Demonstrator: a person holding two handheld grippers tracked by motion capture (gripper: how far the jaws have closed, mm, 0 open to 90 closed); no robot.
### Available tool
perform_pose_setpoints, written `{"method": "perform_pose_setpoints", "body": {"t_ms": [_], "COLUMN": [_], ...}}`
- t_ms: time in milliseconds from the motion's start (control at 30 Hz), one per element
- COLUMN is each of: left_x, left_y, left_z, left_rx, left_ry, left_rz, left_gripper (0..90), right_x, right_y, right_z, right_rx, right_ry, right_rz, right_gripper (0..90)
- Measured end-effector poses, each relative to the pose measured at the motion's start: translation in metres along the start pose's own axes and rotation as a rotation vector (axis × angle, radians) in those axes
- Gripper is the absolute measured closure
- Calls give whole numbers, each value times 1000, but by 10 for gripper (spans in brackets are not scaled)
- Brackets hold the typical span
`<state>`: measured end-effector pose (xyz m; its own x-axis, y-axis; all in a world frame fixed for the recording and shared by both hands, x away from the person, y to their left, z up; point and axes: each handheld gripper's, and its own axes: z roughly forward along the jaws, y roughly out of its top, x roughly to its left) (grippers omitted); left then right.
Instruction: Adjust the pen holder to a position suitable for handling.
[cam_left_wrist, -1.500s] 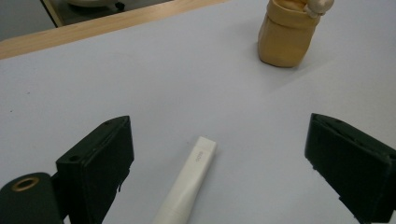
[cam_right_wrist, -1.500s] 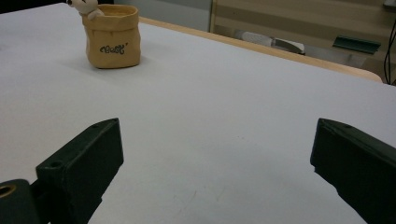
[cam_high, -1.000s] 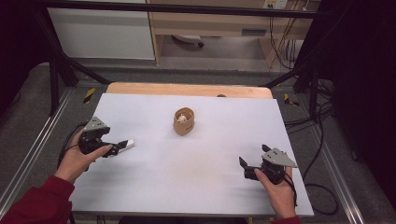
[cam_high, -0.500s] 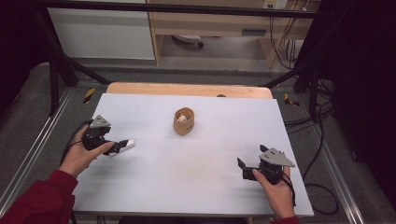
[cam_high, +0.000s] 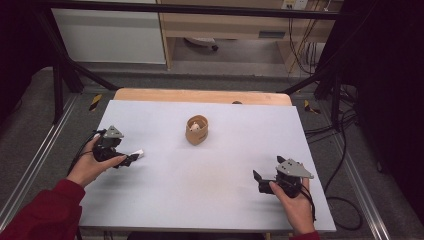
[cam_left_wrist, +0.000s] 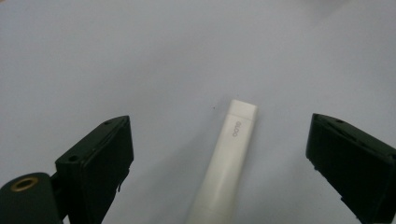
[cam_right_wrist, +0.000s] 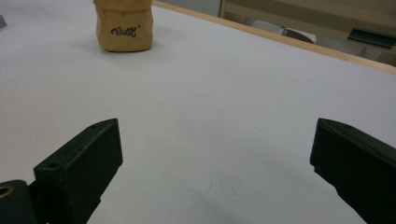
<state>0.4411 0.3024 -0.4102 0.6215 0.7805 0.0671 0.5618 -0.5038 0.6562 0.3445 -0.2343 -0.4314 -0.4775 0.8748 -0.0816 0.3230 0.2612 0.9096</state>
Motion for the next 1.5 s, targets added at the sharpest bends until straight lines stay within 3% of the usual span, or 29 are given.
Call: {"method": "perform_pose_setpoints", "body": {"t_ms": [367,533,900,1133,1200,1500], "left_x": [0,0,3,2,2,-1], "left_y": [-4,-6,-8,-5,-4,-2], "left_z": [6,8,7,7,8,11], "left_rx": [45,75,137,190,203,252], "left_ry": [-5,-27,-35,-56,-62,-66], "left_rz": [29,51,94,118,125,152], "left_gripper": [84,97,185,296,375,506], "right_x": [0,1,0,1,0,0], "right_y": [0,0,0,0,0,0], "right_z": [1,1,2,2,2,2], "right_rx": [3,3,5,7,8,9], "right_ry": [3,7,12,14,14,15], "right_rz": [2,3,3,3,4,4], "right_gripper": [28,29,30,31,31,31]}}
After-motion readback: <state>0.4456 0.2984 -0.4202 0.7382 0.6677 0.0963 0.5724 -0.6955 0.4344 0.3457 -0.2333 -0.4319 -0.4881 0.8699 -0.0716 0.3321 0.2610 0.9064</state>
